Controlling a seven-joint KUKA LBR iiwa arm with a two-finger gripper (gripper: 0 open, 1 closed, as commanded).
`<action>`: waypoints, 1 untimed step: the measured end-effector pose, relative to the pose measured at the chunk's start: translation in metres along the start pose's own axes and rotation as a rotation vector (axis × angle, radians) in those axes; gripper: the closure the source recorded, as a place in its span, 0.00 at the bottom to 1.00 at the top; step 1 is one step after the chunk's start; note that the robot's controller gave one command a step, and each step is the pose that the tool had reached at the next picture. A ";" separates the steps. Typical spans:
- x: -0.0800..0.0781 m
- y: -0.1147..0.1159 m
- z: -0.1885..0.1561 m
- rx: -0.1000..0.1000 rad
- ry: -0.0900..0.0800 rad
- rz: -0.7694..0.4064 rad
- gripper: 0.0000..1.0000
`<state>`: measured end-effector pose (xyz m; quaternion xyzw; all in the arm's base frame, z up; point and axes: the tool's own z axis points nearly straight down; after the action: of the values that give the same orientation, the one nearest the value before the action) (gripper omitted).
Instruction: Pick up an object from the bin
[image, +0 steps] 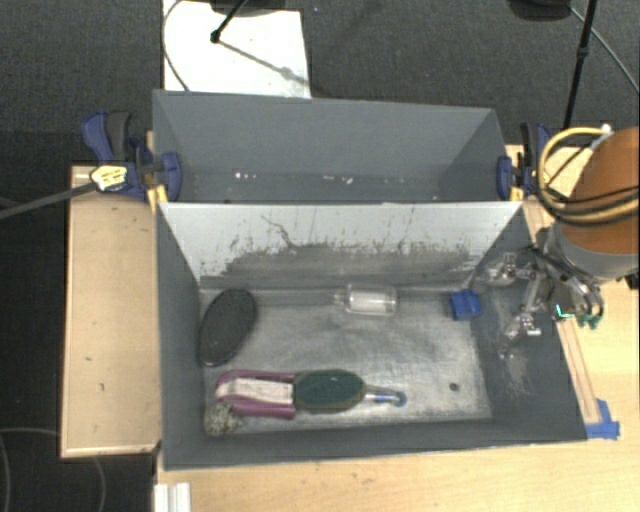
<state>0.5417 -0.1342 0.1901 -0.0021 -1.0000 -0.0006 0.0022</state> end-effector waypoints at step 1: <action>-0.050 0.007 0.064 0.000 -0.007 0.093 0.00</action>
Offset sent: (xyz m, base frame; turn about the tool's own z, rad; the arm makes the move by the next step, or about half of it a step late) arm 0.0485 0.0053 -0.0612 0.0939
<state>0.5912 -0.1278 0.1261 -0.0485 -0.9988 -0.0006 -0.0015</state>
